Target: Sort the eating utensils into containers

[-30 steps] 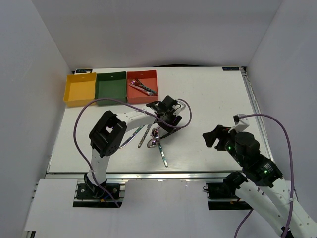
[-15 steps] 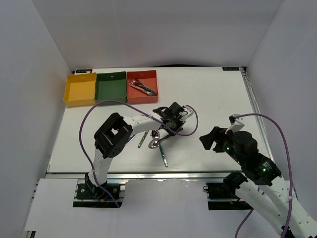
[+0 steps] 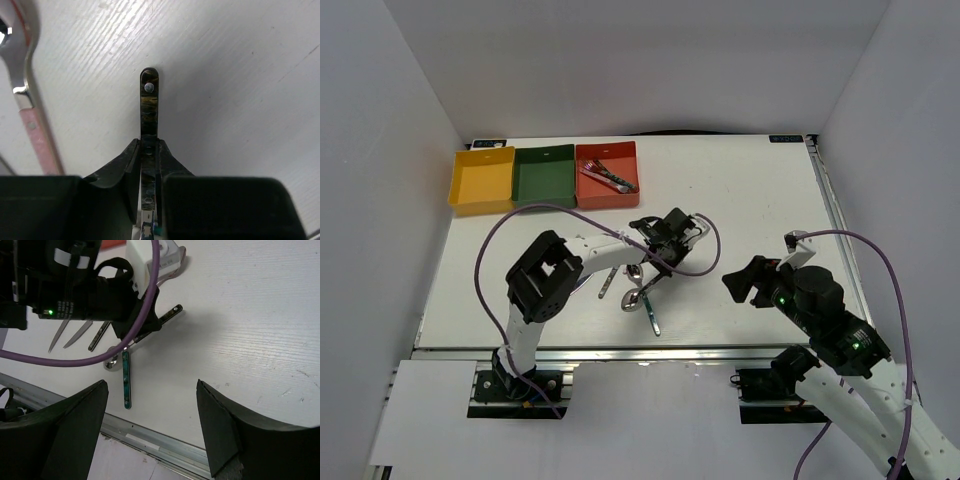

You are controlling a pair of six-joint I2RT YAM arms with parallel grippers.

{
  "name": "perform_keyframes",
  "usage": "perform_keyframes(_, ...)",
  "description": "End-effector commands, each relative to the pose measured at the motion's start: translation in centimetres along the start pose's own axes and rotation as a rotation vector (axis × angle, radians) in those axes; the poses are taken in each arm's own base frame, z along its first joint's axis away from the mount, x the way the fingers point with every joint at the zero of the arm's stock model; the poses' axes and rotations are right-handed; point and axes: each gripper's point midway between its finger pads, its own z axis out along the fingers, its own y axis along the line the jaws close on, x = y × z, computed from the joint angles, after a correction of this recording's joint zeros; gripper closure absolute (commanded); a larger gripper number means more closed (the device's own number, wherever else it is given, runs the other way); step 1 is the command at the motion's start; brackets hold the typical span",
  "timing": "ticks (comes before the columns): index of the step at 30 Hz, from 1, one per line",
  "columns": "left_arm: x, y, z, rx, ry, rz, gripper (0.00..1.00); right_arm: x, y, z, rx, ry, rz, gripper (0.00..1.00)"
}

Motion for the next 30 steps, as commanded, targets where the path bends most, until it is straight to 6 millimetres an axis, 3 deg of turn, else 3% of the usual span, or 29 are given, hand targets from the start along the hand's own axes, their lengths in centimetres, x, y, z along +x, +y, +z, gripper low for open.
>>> perform_keyframes(1,-5.8,0.7,-6.8,-0.043,-0.156,-0.027,1.00,-2.4,1.4,-0.9,-0.045,-0.074,0.012,0.24)
perform_keyframes(5,-9.4,2.8,-12.1,-0.148,-0.301,-0.117,1.00,-2.5,1.2,-0.9,-0.036,-0.079,0.013,0.24)
perform_keyframes(8,-10.7,7.5,-15.4,-0.301,-0.383,-0.277,1.00,-2.6,1.3,-0.8,-0.038,-0.083,0.013,0.24)
perform_keyframes(9,-10.7,11.0,-16.2,-0.361,-0.398,-0.363,1.00,-2.6,1.3,-0.8,-0.038,-0.083,0.011,0.24)
perform_keyframes(11,-10.6,15.6,-17.9,-0.438,-0.456,-0.566,1.00,-2.5,1.2,-0.6,-0.037,-0.081,0.011,0.24)
perform_keyframes(12,-9.8,20.7,-19.4,-0.501,-0.496,-0.700,1.00,-2.5,1.3,-0.4,-0.039,-0.081,0.011,0.24)
perform_keyframes(14,-9.0,24.8,-20.6,-0.519,-0.555,-0.861,1.00,-2.1,1.2,-0.1,-0.039,-0.070,0.010,0.24)
perform_keyframes(15,-7.8,28.8,-21.8,-0.580,-0.585,-0.940,1.00,-1.9,1.3,0.1,-0.046,-0.062,0.012,0.24)
perform_keyframes(17,-7.7,33.2,-23.8,-0.647,-0.665,-1.018,1.00,-1.7,1.5,0.4,-0.057,-0.059,0.018,0.24)
perform_keyframes(18,-5.8,37.1,-23.5,-0.695,-0.655,-1.078,1.00,-1.6,1.7,0.6,-0.066,-0.053,0.022,0.24)
perform_keyframes(19,-5.5,39.0,-23.4,-0.693,-0.663,-1.108,1.00,-1.6,1.8,0.7,-0.073,-0.052,0.027,0.24)
perform_keyframes(20,-6.9,40.7,-24.6,-0.666,-0.717,-1.113,1.00,-1.5,1.9,0.9,-0.079,-0.050,0.027,0.24)
perform_keyframes(21,-5.5,43.3,-24.9,-0.703,-0.705,-1.150,1.00,-1.1,2.0,1.2,-0.088,-0.035,0.030,0.24)
perform_keyframes(22,-4.2,45.4,-22.1,-0.711,-0.653,-1.176,1.00,-1.0,2.2,1.3,-0.096,-0.030,0.036,0.24)
perform_keyframes(23,-5.7,46.9,-23.4,-0.686,-0.710,-1.174,1.00,-1.0,2.4,1.5,-0.109,-0.030,0.038,0.24)
perform_keyframes(24,-5.0,48.8,-23.4,-0.691,-0.722,-1.193,1.00,-0.6,2.5,1.9,-0.112,-0.012,0.037,0.25)
perform_keyframes(25,-3.7,50.4,-21.3,-0.687,-0.695,-1.224,1.00,-0.6,2.5,2.0,-0.112,-0.009,0.035,0.24)
perform_keyframes(27,-3.0,52.9,-21.7,-0.666,-0.739,-1.252,1.00,-0.2,2.4,2.6,-0.100,0.016,0.025,0.25)
perform_keyframes(30,-2.1,53.8,-19.7,-0.648,-0.751,-1.264,1.00,-0.2,2.2,3.2,-0.084,0.030,0.005,0.24)
